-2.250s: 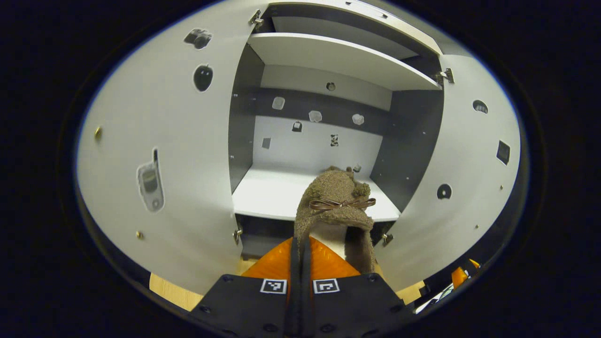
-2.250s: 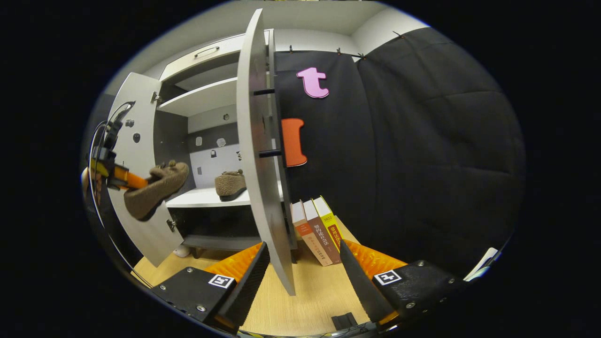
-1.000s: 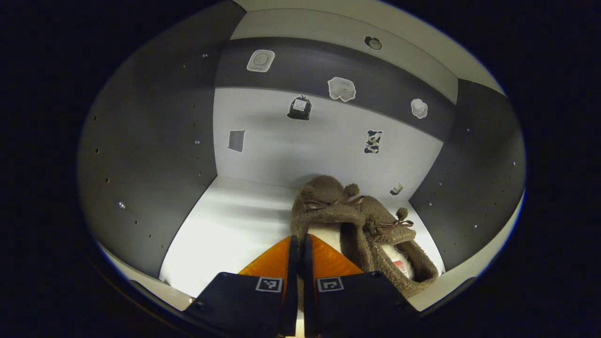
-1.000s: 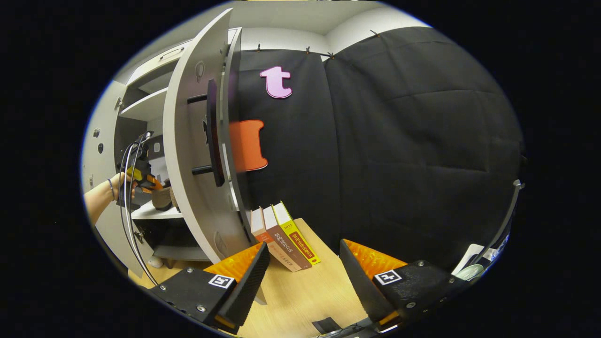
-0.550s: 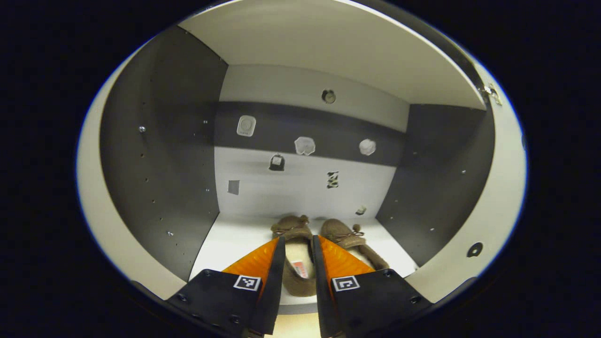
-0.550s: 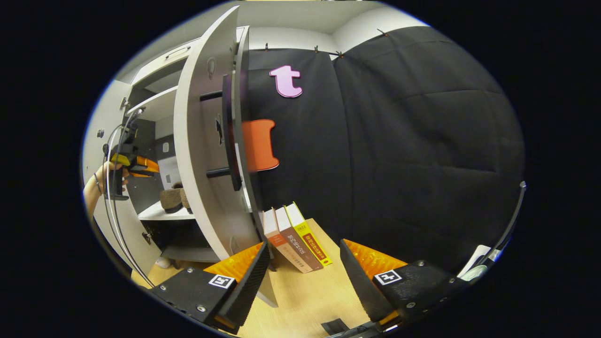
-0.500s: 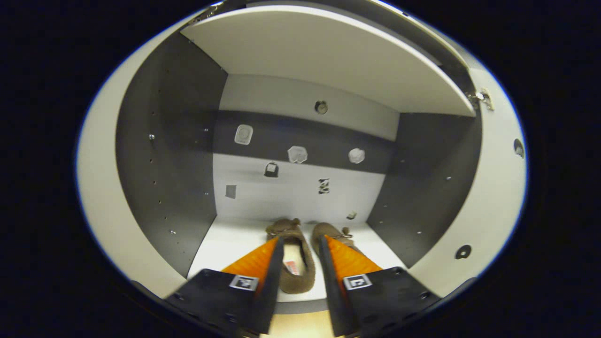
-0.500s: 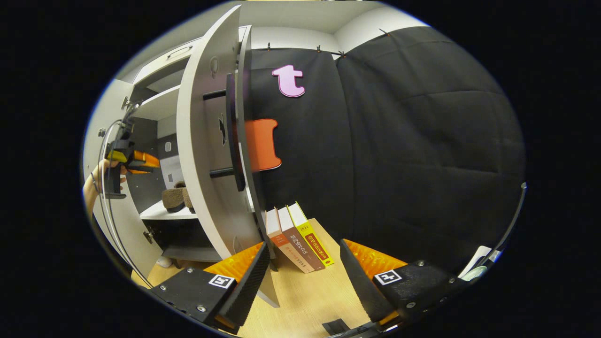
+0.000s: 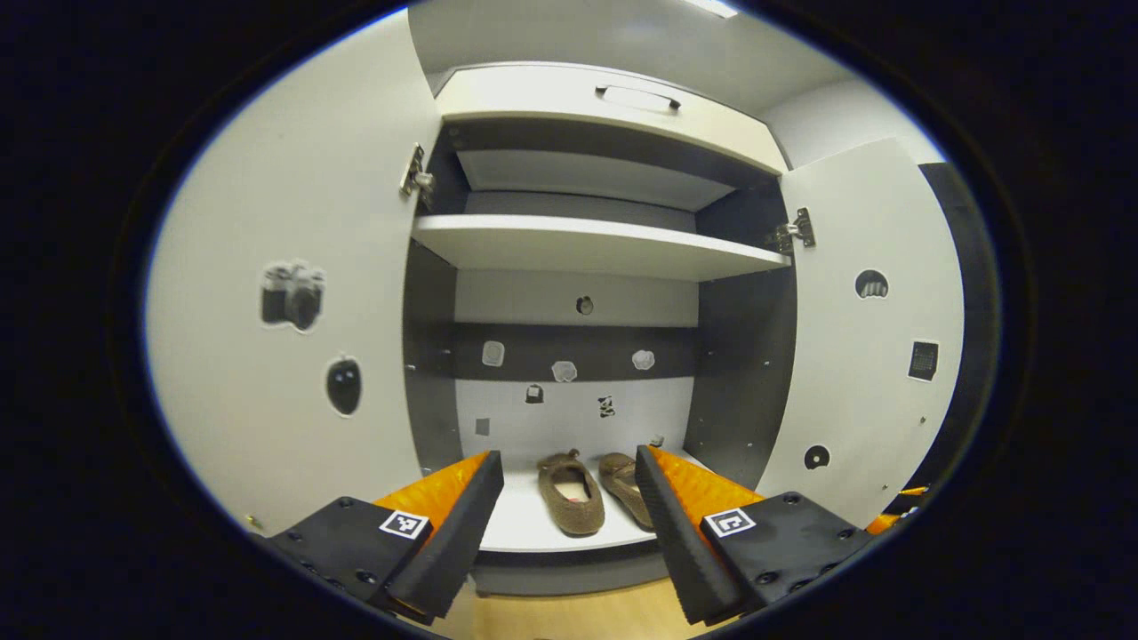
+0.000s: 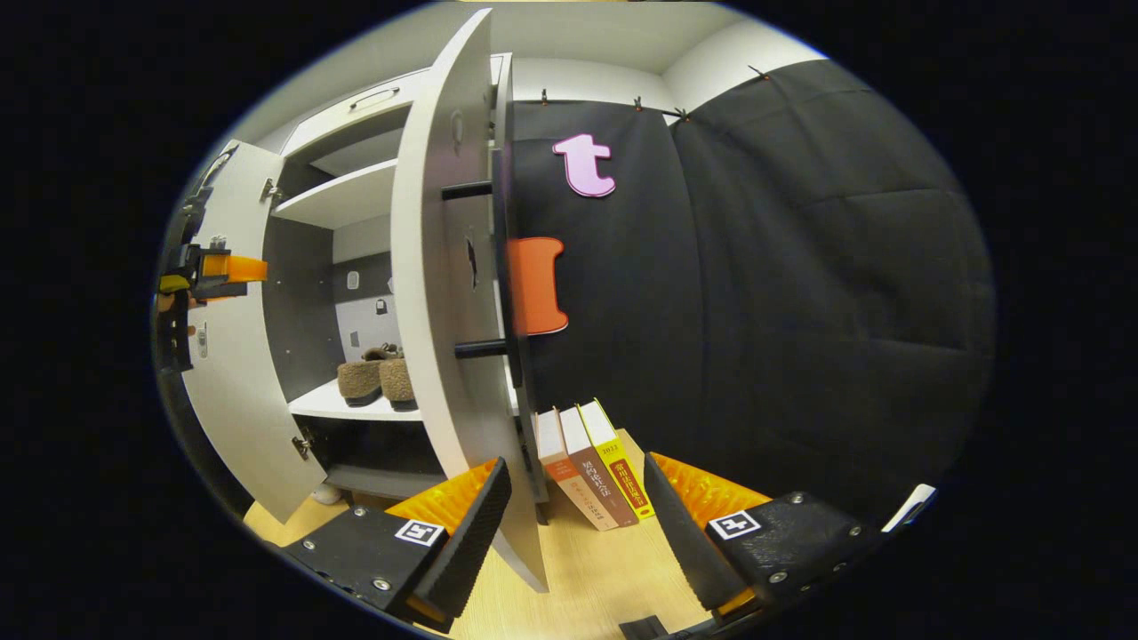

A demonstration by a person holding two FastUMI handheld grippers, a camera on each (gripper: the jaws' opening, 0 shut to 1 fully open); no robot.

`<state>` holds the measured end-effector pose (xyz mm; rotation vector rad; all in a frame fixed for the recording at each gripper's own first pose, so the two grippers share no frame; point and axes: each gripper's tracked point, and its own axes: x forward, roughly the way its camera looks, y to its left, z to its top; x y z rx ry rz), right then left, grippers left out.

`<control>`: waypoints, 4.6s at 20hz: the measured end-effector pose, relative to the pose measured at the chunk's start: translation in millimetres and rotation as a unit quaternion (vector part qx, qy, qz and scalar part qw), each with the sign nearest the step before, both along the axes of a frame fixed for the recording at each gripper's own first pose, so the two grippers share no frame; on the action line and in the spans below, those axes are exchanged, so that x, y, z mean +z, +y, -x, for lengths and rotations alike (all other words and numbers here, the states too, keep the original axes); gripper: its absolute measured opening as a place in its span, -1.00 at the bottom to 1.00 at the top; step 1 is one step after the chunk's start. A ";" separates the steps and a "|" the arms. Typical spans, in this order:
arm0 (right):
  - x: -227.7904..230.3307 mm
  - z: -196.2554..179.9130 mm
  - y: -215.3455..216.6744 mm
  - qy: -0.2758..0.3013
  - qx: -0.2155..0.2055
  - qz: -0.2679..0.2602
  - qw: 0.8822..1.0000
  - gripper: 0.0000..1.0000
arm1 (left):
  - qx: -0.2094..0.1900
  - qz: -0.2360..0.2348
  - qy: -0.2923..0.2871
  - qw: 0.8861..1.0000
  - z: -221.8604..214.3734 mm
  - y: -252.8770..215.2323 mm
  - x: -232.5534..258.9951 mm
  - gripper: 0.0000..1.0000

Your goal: Grab one shoe with the right hand and put it into the shoe cabinet, grab the other shoe with the left hand and put it into the shoe cabinet; then close the right door with the right hand and the left door with the left hand.

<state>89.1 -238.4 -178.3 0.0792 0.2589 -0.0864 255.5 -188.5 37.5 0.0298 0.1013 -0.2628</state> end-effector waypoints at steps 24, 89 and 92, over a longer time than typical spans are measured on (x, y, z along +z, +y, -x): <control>-5.0 -18.1 120.2 -0.010 0.038 -0.011 0.999 0.97 | 0.077 0.037 -0.032 0.996 152.6 226.0 14.7 0.94; 163.4 -61.4 49.7 -0.100 0.079 0.015 0.992 0.84 | 0.077 0.023 0.116 0.990 -5.5 53.3 -216.0 0.99; 170.1 -59.4 43.7 -0.101 0.078 0.024 0.992 0.84 | 0.084 0.043 0.107 0.990 15.4 69.3 -170.1 0.99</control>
